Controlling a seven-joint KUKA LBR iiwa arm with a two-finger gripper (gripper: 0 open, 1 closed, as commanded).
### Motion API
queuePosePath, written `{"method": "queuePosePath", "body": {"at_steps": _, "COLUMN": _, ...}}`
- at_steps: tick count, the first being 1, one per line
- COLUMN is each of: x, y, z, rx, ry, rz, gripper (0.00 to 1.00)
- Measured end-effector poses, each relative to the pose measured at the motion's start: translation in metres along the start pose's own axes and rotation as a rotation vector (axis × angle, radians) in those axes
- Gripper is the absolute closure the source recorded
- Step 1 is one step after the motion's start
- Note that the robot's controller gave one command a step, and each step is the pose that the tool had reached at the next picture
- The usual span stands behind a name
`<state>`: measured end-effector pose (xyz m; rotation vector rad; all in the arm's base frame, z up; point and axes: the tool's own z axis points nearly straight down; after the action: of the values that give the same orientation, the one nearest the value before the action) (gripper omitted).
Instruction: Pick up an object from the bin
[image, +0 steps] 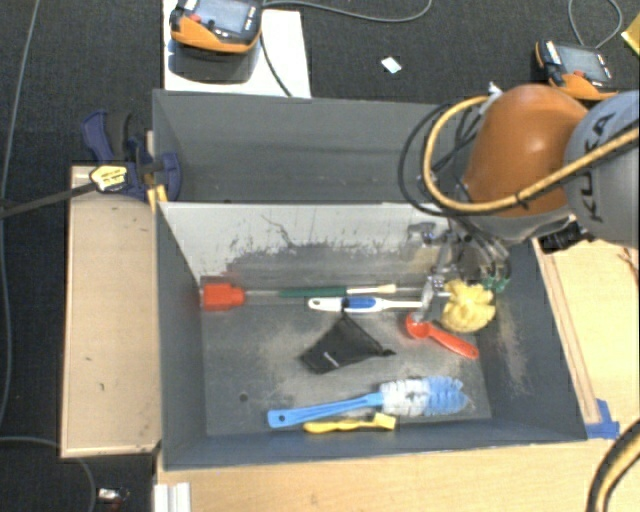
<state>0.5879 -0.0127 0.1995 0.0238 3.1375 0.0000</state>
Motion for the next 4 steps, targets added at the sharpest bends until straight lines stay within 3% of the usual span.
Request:
{"method": "queuePosePath", "body": {"at_steps": 1, "x": 0.045, "y": -0.022, "z": 0.085, "rx": 0.0, "ry": -0.003, "rz": -0.121, "gripper": 0.0}}
{"method": "queuePosePath", "body": {"at_steps": 2, "x": 0.038, "y": -0.015, "z": 0.111, "rx": 0.001, "ry": -0.016, "rz": -0.289, "gripper": 0.0}}
{"method": "queuePosePath", "body": {"at_steps": 3, "x": 0.045, "y": 0.002, "z": 0.128, "rx": 0.0, "ry": 0.003, "rz": -0.178, "gripper": 1.0}}
{"method": "queuePosePath", "body": {"at_steps": 4, "x": 0.045, "y": 0.002, "z": 0.128, "rx": 0.0, "ry": 0.003, "rz": -0.179, "gripper": 1.0}}
